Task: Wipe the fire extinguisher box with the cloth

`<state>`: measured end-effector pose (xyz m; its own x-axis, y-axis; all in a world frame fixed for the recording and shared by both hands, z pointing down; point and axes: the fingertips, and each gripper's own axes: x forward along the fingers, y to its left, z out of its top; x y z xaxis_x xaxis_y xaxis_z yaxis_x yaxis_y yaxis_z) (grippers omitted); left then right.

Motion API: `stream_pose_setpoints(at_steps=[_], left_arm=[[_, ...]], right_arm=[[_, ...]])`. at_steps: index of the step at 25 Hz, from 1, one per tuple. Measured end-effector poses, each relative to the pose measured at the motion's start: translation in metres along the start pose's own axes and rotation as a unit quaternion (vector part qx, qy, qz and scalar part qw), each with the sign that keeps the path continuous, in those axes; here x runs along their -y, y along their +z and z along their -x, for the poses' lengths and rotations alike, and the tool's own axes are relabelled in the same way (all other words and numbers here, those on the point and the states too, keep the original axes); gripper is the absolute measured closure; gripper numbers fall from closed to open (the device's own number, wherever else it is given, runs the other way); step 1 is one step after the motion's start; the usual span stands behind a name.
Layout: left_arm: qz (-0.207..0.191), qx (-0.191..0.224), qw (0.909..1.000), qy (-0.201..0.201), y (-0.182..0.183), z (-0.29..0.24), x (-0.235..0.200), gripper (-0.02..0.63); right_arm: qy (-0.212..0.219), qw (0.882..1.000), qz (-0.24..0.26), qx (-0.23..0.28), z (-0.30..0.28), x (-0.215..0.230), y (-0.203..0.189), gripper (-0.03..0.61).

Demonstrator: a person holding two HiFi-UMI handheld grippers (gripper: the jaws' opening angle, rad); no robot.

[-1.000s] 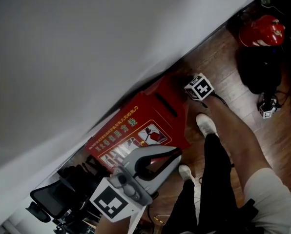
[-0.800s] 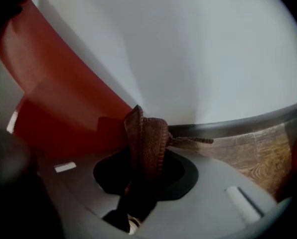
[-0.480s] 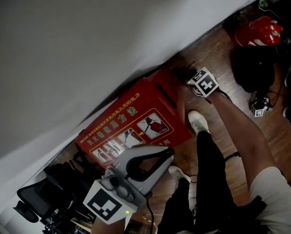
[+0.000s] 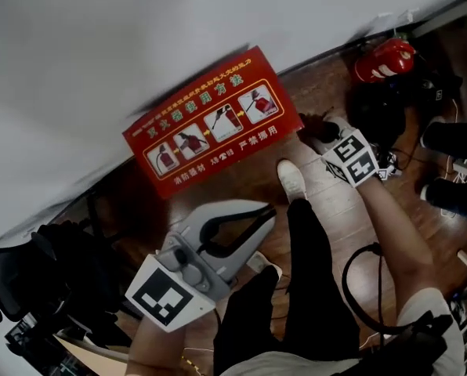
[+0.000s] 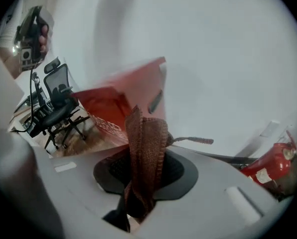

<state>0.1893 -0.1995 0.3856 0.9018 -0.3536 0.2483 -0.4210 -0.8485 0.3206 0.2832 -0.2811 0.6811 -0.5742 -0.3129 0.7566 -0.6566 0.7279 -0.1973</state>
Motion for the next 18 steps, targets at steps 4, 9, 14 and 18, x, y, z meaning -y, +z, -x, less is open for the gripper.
stream_pose_setpoints(at_steps=[4,9,14,18], left_arm=[[0.014,0.011,0.9997,0.018,-0.013,0.046,0.038,0.601],[0.030,0.014,0.9987,0.039,-0.040,0.065,0.046,0.603],[0.035,0.023,0.9978,0.052,-0.064,0.054,0.034,0.603],[0.047,0.034,0.9962,0.064,-0.085,0.047,0.019,0.603]], right_arm=[[0.004,1.000,0.022,0.010,0.020,-0.054,0.021,0.485],[0.008,1.000,0.009,0.009,-0.007,-0.067,0.023,0.485],[0.005,1.000,0.010,-0.018,-0.057,-0.051,0.000,0.485],[0.009,0.999,0.022,-0.044,-0.102,-0.044,-0.028,0.485]])
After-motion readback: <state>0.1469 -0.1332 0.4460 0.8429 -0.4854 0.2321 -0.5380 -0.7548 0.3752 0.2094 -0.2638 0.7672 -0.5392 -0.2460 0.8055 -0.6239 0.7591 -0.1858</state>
